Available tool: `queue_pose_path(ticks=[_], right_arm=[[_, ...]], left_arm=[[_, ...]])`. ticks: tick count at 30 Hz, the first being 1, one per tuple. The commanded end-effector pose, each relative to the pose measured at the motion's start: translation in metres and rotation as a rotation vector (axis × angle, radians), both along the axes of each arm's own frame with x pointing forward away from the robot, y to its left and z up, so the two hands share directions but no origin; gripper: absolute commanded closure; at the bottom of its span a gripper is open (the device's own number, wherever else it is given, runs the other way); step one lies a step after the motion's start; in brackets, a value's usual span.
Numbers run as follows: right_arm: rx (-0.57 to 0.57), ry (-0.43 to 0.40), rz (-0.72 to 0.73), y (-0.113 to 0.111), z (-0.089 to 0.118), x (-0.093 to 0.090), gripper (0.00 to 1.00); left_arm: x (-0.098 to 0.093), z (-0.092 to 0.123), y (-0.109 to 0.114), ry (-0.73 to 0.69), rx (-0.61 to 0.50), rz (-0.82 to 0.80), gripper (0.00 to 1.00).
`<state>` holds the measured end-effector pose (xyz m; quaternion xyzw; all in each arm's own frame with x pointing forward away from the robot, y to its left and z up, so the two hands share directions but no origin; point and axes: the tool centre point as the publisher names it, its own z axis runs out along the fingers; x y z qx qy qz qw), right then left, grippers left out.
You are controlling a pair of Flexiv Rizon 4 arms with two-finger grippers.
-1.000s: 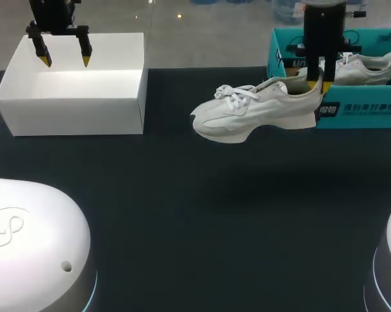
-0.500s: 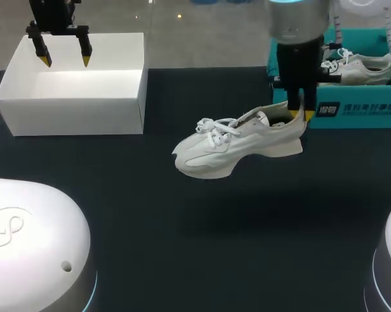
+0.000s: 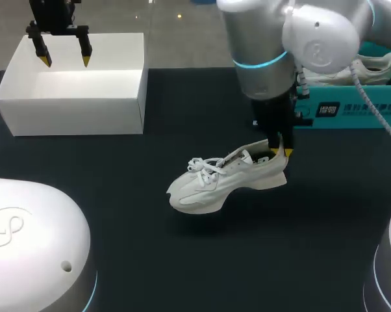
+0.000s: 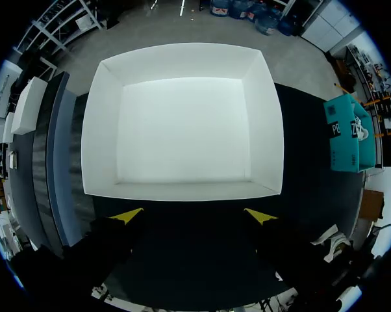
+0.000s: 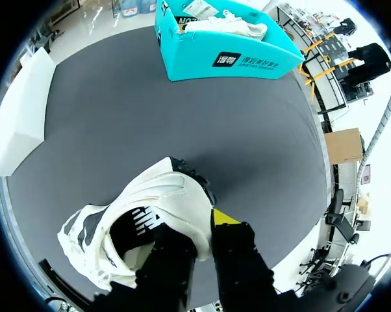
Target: Take the shoe out of the shoebox, open the shoe tongue, remove and reinsert the insole, then place the shoe into the shoebox
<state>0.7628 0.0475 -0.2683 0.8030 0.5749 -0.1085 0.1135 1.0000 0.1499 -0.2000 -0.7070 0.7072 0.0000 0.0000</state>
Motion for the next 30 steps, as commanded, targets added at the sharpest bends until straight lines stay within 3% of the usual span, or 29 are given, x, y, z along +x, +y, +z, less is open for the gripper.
queue_pose_path(ticks=[1,10,19,21,22,30], right_arm=[[0.004,0.014,-0.017,0.016,-0.035,0.001,1.00],[0.038,0.029,-0.023,0.023,-0.071,-0.003,1.00],[0.084,0.050,-0.013,0.022,-0.089,-0.006,1.00],[0.082,0.054,-0.020,0.021,-0.088,-0.006,0.45],[0.084,0.054,-0.021,0.020,-0.086,-0.006,0.00],[0.151,-0.002,-0.005,0.017,-0.041,-0.008,0.00]], left_arm=[[0.000,0.000,0.000,0.000,0.000,0.000,0.00],[0.000,0.000,0.000,0.000,0.000,0.000,0.00],[0.000,0.000,0.000,0.000,0.000,0.000,0.00],[0.000,0.000,0.000,0.000,0.000,0.000,0.00],[0.000,0.000,0.000,0.000,0.000,0.000,0.00],[0.000,0.000,0.000,0.000,0.000,0.000,0.00]])
